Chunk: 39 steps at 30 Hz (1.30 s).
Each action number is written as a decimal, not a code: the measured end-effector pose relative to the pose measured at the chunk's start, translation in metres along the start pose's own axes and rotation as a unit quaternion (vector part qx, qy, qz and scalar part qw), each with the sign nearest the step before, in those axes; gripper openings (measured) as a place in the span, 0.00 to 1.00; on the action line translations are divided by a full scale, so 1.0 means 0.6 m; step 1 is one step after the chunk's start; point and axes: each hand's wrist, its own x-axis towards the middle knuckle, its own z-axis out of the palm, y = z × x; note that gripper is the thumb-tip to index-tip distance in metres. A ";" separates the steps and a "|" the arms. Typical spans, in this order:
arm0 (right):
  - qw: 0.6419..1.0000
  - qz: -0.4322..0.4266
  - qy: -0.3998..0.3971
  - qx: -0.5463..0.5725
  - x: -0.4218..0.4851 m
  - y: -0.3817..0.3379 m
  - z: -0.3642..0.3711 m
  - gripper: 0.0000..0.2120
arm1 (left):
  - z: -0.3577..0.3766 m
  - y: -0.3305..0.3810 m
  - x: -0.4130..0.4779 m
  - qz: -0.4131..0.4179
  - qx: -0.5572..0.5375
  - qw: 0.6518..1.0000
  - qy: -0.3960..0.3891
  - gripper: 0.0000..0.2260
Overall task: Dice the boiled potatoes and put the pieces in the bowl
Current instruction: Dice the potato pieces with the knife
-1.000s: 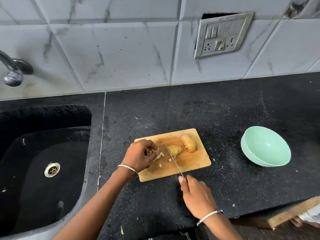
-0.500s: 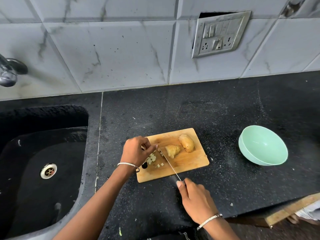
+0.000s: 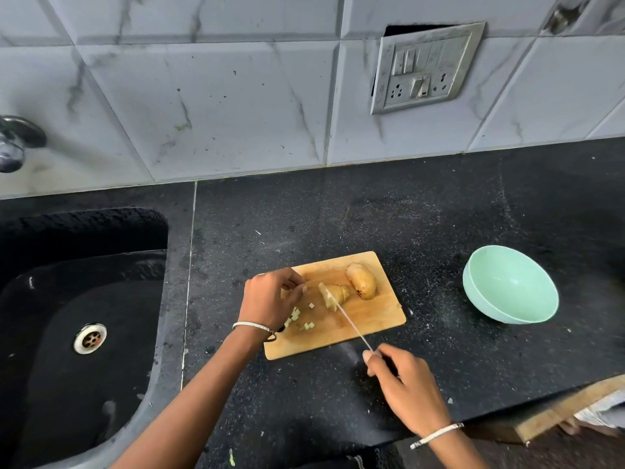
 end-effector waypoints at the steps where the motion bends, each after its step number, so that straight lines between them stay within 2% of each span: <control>1: 0.999 0.008 0.010 0.033 0.003 0.003 -0.003 0.17 | 0.004 0.005 0.000 0.007 -0.003 1.000 -0.013 0.06; 4: 0.995 0.038 0.018 0.095 0.015 0.010 -0.005 0.17 | 0.021 0.026 -0.004 0.027 0.023 0.998 -0.049 0.18; 6: 0.993 0.055 0.004 0.105 0.021 0.009 -0.002 0.17 | 0.031 0.043 -0.006 0.026 0.060 0.996 -0.053 0.23; 9: 0.989 0.081 -0.012 0.123 0.026 0.002 0.006 0.18 | 0.045 0.059 -0.008 0.014 0.079 0.996 -0.036 0.21; 17: 0.981 0.123 -0.043 0.146 0.026 -0.009 0.021 0.21 | 0.055 0.060 -0.020 -0.014 0.045 0.999 -0.012 0.13; 26: 0.984 0.117 -0.025 0.132 0.029 -0.001 0.025 0.21 | 0.050 0.052 -0.019 -0.014 0.020 1.000 -0.007 0.12; 39: 0.984 0.099 -0.039 0.145 0.020 -0.009 0.015 0.19 | 0.036 0.035 -0.030 -0.022 0.003 1.000 0.001 0.14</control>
